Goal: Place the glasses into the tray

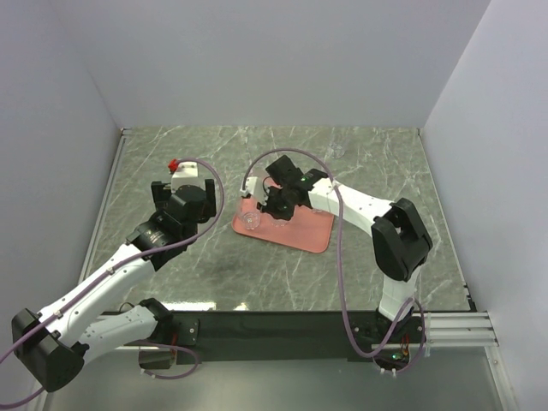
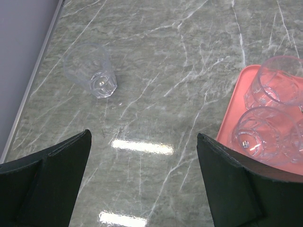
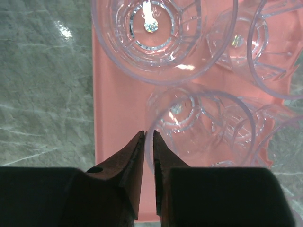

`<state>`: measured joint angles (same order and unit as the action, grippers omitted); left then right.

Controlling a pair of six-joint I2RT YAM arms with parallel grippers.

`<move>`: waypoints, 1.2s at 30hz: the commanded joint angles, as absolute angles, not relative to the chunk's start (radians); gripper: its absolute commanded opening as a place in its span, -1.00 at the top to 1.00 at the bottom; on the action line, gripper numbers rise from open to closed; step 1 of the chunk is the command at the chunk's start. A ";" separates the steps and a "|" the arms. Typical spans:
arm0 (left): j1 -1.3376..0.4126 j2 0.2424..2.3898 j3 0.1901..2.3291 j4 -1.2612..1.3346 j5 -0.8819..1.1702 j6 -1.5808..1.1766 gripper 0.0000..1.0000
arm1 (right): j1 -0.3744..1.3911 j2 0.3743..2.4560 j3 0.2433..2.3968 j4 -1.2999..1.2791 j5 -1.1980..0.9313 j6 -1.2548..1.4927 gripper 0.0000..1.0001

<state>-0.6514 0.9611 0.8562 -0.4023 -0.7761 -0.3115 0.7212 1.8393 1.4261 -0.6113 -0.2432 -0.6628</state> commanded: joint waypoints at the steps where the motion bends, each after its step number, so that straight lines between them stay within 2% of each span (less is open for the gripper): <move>1: -0.649 0.939 0.854 -0.365 -0.798 -0.319 -0.98 | 0.742 1.821 1.473 -0.598 -0.239 -0.644 0.56; 3: -0.647 0.937 0.854 -0.367 -0.796 -0.318 -0.98 | 0.747 1.812 1.467 -0.595 -0.233 -0.638 0.38; 5: -0.649 0.937 0.853 -0.365 -0.796 -0.318 -0.98 | 0.747 1.806 1.460 -0.594 -0.227 -0.634 0.30; 23: -0.615 0.923 0.836 -0.334 -0.741 -0.324 -0.99 | 0.692 1.499 1.362 -0.724 -0.287 -0.710 0.28; 28: -0.581 0.930 0.831 -0.325 -0.690 -0.339 -0.99 | 0.544 1.381 1.275 -0.687 -0.366 -0.680 0.26; 32: -0.526 0.942 0.834 -0.315 -0.635 -0.357 -0.99 | 0.398 1.248 1.195 -0.641 -0.500 -0.641 0.17; 36: -0.430 0.939 0.836 -0.304 -0.559 -0.385 -0.99 | 0.315 1.136 1.062 -0.582 -0.528 -0.601 0.09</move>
